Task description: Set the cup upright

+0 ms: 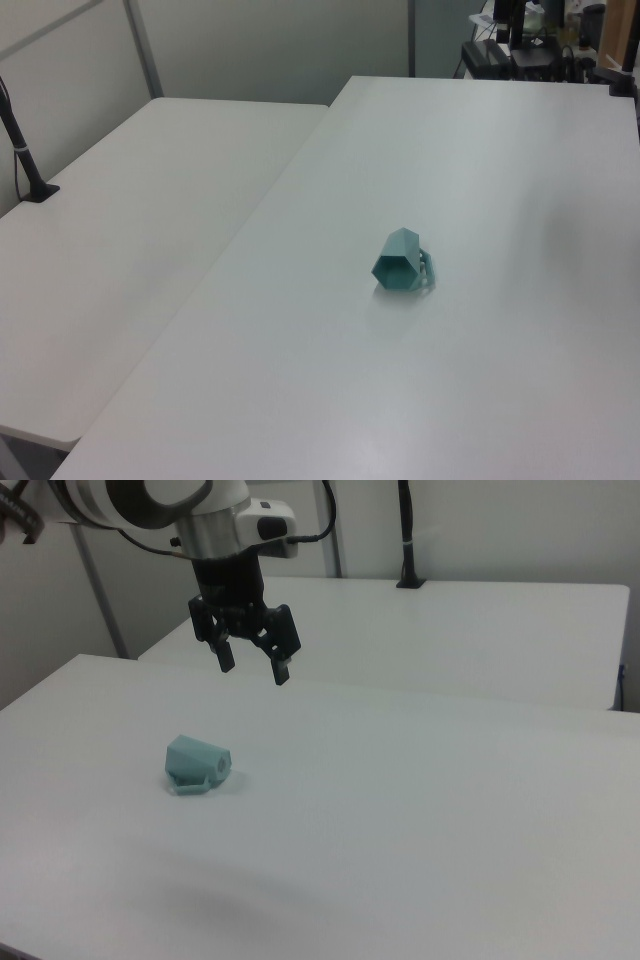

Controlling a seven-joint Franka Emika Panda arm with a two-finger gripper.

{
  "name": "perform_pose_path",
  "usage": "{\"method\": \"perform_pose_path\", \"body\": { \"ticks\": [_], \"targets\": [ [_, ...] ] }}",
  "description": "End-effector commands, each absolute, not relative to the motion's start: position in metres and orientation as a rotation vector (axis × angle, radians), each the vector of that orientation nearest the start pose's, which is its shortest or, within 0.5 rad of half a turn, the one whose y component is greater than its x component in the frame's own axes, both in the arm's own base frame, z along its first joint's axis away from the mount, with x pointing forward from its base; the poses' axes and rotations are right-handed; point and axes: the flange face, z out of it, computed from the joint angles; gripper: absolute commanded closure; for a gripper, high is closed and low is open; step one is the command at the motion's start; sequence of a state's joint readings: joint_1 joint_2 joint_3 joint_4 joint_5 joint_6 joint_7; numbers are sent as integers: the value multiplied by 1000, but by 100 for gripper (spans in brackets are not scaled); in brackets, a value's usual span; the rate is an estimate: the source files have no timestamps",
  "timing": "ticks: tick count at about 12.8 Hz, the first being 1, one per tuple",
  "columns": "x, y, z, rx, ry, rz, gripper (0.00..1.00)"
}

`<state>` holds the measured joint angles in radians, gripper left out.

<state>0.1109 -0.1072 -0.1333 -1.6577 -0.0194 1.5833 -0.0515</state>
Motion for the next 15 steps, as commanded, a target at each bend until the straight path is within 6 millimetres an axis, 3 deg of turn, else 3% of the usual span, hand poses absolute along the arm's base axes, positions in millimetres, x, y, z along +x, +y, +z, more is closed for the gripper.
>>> {"method": "perform_pose_path", "body": {
  "ticks": [1, 6, 10, 12, 15],
  "targets": [
    [518, -5, 635, -3223, -118, 0, 0],
    [513, -15, 636, -3174, -192, 32, 0],
    [518, -5, 632, -3175, -178, 33, 0],
    [528, 17, 632, -3185, -114, 22, 0],
    [537, 86, 611, -3250, -178, 57, 0]
  ]
}}
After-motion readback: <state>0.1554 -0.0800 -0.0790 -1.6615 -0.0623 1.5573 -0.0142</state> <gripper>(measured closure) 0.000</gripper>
